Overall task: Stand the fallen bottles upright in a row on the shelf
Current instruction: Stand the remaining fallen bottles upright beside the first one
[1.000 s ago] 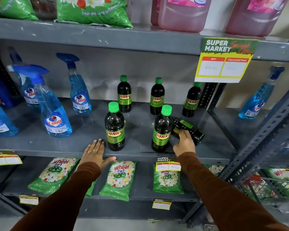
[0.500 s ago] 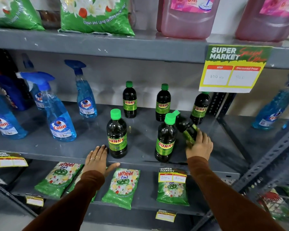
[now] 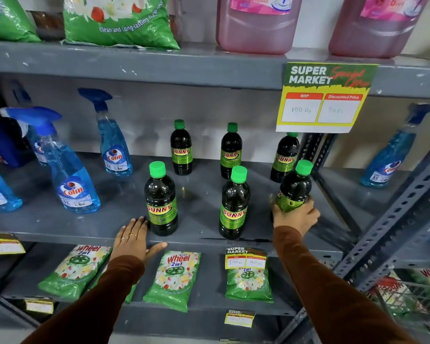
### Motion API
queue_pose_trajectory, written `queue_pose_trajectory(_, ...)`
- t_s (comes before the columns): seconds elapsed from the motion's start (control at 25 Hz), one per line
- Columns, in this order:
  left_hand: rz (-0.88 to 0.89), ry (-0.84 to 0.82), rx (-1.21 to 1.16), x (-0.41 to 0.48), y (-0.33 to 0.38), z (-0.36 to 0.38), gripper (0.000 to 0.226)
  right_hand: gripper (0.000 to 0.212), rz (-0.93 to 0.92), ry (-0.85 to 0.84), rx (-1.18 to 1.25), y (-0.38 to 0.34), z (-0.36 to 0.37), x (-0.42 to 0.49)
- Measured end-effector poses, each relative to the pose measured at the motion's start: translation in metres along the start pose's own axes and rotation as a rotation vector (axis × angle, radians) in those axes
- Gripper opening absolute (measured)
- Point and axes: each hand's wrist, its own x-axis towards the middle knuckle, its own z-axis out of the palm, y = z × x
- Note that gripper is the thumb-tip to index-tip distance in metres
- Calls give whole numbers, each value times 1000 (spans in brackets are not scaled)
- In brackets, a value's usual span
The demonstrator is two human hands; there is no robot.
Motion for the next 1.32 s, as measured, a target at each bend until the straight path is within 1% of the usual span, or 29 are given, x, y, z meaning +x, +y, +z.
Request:
queue_pose_trajectory(0.16,-4,3,-14,-1,1,0,142,100,-86,-54,124,4,0,-3)
queue_pose_trajectory(0.24,-3,-3,-17,-1,2,-1,142,105,-92,-15,20,2,6,-3)
queue_pose_trajectory(0.32,-4,-8,-16,-1,3,-2,143,106,-31,26,-58,-4,8,-4)
queue_pose_trajectory(0.4,-4,-5,-15,-2,2,-1,142,104,-6,-1,3,-2,7,-1)
queue_pose_trajectory(0.52,2,9,-40,-2,0,-1,141,100,-10,-106,209,9,9,-1)
queue_pose_trajectory(0.6,12,19,-38,-1,1,-1,140,102,11,-86,216,14,10,-5)
queue_pose_trajectory(0.68,14,30,-24,-2,0,0,139,96,6,-33,135,14,7,-6)
queue_pose_trajectory(0.72,15,34,-23,-2,0,0,137,87,-4,-26,121,12,3,-7)
queue_pose_trajectory(0.8,16,46,-33,-2,0,1,126,69,-26,-53,114,10,-6,-5)
queue_pose_trajectory(0.84,18,53,-38,-2,0,1,119,65,-43,-62,109,10,-10,-4)
queue_pose_trajectory(0.96,27,65,-30,-3,1,1,100,63,-60,-68,95,14,-19,-8)
queue_pose_trajectory(1.0,32,57,-18,-3,1,1,98,63,-59,-63,96,15,-21,-9)
queue_pose_trajectory(1.16,44,71,-25,-3,-1,-1,113,65,-45,-65,78,26,-25,-13)
queue_pose_trajectory(1.24,53,75,-28,-2,-1,1,111,66,-28,-51,72,31,-29,-15)
queue_pose_trajectory(1.32,60,60,-33,-2,-2,1,99,65,-25,-31,63,33,-35,-18)
